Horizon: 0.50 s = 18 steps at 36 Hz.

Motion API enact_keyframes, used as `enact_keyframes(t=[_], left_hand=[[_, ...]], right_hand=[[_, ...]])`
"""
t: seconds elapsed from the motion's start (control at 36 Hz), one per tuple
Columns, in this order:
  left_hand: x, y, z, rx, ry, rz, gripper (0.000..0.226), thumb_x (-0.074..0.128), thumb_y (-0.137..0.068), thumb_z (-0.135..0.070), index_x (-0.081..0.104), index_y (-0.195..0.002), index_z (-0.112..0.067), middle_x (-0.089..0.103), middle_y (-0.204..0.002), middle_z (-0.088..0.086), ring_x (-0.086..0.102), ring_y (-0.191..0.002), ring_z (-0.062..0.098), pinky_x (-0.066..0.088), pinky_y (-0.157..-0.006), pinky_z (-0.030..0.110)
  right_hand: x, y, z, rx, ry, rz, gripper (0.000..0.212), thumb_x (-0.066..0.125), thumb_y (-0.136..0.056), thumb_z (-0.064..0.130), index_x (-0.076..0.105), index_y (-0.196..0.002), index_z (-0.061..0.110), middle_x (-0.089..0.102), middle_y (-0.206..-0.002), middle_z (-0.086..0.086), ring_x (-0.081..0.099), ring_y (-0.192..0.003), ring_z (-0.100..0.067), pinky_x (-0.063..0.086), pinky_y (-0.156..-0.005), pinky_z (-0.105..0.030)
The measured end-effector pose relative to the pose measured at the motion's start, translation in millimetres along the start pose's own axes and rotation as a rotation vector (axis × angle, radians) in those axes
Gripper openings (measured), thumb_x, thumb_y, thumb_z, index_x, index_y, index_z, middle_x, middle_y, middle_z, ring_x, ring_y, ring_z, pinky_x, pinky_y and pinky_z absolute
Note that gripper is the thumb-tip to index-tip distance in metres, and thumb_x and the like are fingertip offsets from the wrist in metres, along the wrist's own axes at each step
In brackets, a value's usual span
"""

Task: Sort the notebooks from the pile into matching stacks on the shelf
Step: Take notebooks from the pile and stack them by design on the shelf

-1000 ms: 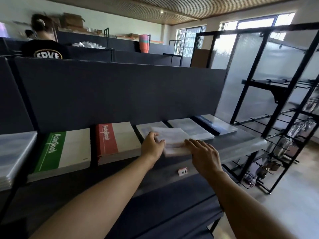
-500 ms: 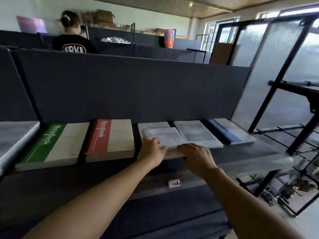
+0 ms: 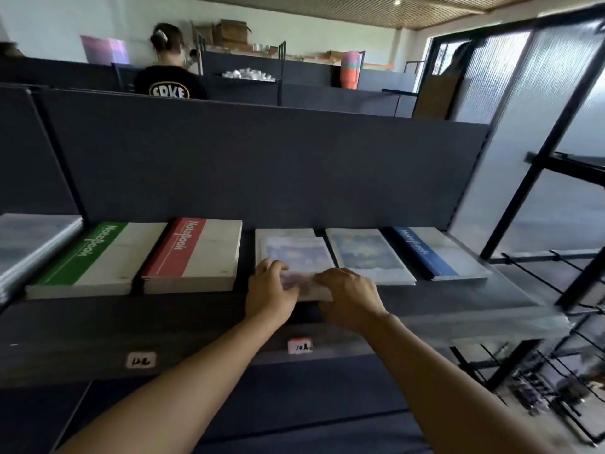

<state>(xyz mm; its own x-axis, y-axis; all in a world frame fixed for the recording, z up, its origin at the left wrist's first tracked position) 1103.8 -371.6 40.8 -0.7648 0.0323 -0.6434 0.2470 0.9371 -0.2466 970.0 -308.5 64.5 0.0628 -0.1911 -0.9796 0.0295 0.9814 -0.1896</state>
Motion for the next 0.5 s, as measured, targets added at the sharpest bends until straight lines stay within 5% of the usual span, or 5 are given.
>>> enact_keyframes(t=[0.17,0.28,0.42,0.5], left_hand=[[-16.4,-4.1,-4.4,0.076,0.016,-0.115,0.039,0.055,-0.095,-0.028,0.048,-0.130,-0.012,0.043,-0.138,0.006,0.050,-0.118,0.020,0.044,-0.085,0.024],[-30.5,-3.5,-9.3,0.133,0.150,-0.285,0.050,0.045,-0.099,-0.033,0.037,-0.140,-0.005,0.046,-0.137,0.014,0.050,-0.118,0.025,0.047,-0.090,0.031],[-37.3,-1.6,0.4,0.164,0.247,-0.406,0.032,0.052,-0.097,-0.011,0.047,-0.125,0.003,0.057,-0.116,0.017,0.059,-0.101,0.028,0.045,-0.079,0.025],[-40.7,-2.3,2.5,0.216,0.225,-0.440,0.033,0.054,-0.091,0.002,0.048,-0.124,0.003,0.057,-0.113,0.017,0.058,-0.100,0.028,0.045,-0.079,0.023]], right_hand=[[-7.5,-17.2,10.1,-0.011,0.145,0.020,0.030,0.045,-0.096,0.027,0.051,-0.125,0.025,0.063,-0.115,-0.002,0.060,-0.104,-0.024,0.047,-0.080,-0.037],[-32.7,-36.9,2.0,0.096,0.113,-0.035,0.028,0.035,-0.102,0.025,0.047,-0.127,0.026,0.065,-0.110,-0.010,0.062,-0.096,-0.032,0.042,-0.070,-0.035],[-55.4,-51.4,-9.7,0.209,-0.043,-0.108,0.023,0.037,-0.102,0.025,0.054,-0.118,0.022,0.064,-0.104,-0.010,0.056,-0.081,-0.027,0.040,-0.065,-0.032],[-52.8,-51.9,-15.2,0.214,-0.045,-0.094,0.027,0.036,-0.102,0.026,0.055,-0.121,0.024,0.064,-0.111,-0.010,0.059,-0.091,-0.031,0.036,-0.067,-0.031]])
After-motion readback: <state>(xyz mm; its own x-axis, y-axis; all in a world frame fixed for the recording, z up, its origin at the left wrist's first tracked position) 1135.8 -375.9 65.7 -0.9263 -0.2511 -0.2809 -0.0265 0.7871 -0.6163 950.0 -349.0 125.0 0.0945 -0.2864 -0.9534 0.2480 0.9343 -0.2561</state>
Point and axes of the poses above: each hand's wrist, its own y-axis away from the middle knuckle, its own x-axis out of the palm, z = x × y, the point moved 5 cm from there along -y, towards the middle knuckle
